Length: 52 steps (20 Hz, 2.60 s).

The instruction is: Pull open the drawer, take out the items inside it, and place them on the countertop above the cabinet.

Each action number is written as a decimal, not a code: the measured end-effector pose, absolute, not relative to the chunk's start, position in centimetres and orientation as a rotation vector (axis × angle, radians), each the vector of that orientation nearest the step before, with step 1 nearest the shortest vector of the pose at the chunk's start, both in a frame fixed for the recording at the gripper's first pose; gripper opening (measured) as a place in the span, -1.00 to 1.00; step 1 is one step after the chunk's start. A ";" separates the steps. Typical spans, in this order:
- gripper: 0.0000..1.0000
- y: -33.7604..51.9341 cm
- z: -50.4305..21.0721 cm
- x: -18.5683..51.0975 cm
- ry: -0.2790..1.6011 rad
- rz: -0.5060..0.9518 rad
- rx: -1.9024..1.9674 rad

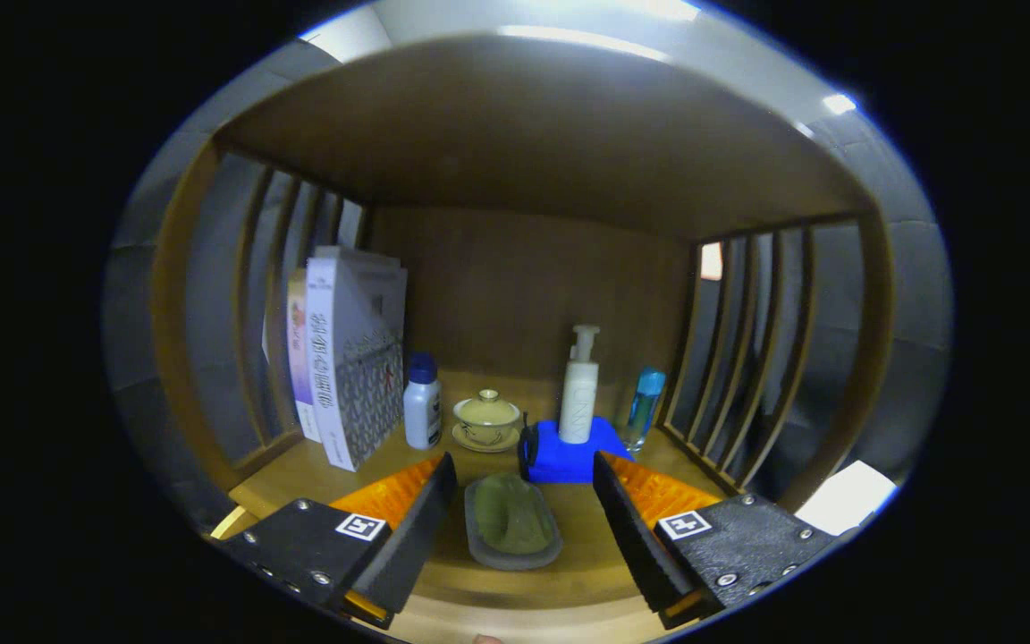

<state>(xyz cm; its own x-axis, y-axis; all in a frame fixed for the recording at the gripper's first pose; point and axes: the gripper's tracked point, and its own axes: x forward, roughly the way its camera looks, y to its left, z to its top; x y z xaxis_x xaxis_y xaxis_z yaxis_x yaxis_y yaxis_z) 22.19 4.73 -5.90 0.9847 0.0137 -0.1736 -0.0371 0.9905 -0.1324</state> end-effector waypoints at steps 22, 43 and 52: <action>0.90 8.5 -18.0 -9.0 0.139 0.206 -0.120; 0.89 3.4 -23.2 -3.3 0.220 0.017 -0.051; 0.89 4.6 -23.0 2.9 0.236 0.066 -0.035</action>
